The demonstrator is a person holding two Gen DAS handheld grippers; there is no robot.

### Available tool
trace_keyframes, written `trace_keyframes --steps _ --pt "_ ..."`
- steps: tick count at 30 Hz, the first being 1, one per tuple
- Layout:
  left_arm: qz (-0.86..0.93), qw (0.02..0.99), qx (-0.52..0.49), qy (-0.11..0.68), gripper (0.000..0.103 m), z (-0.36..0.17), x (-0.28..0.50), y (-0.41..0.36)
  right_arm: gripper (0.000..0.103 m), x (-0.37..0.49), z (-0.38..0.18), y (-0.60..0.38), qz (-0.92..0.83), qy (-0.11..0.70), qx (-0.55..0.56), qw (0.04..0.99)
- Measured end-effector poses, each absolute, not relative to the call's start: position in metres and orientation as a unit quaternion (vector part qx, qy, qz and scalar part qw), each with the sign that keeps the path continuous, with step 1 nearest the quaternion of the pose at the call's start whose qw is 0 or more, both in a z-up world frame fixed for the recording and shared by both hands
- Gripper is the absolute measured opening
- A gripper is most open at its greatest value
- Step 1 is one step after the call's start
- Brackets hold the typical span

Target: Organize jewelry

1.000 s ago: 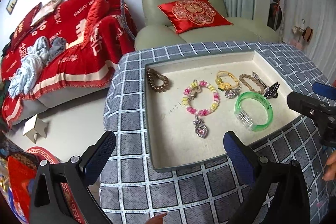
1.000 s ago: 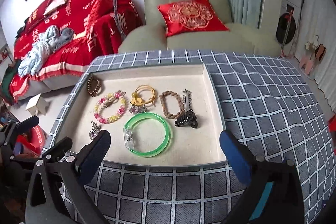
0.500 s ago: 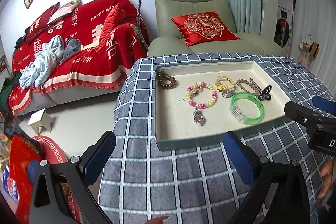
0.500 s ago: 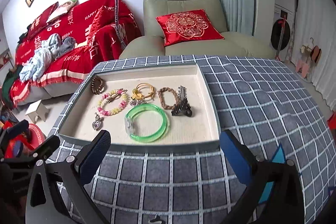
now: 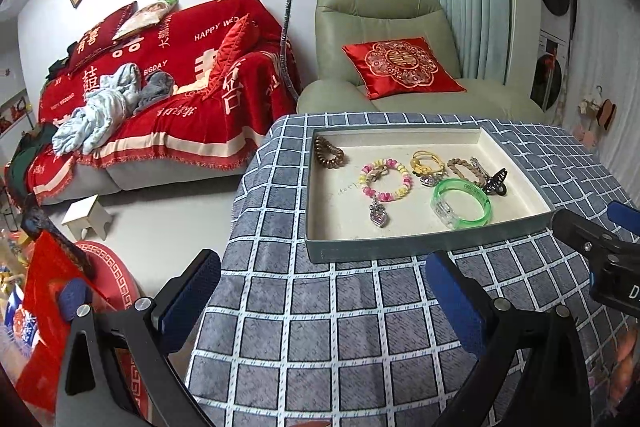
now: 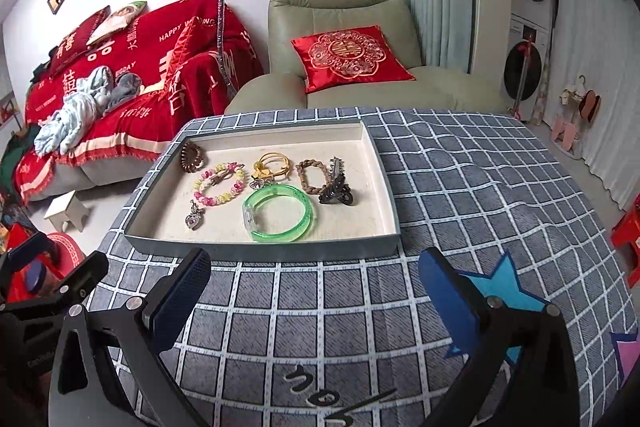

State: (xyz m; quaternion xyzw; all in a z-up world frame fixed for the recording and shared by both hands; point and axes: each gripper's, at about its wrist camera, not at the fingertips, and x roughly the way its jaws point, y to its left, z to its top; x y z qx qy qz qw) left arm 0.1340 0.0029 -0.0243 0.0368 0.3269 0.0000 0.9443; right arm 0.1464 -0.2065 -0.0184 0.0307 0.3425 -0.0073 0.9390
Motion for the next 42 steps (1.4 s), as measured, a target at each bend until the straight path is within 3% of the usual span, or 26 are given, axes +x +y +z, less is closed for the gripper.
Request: trace_keyframes --steps 42 --pt "-0.009 0.946 0.022 0.324 0.103 -0.005 0.102 0.004 0.103 0.106 0.000 -0.198 -0.017 0.332 0.020 0.943"
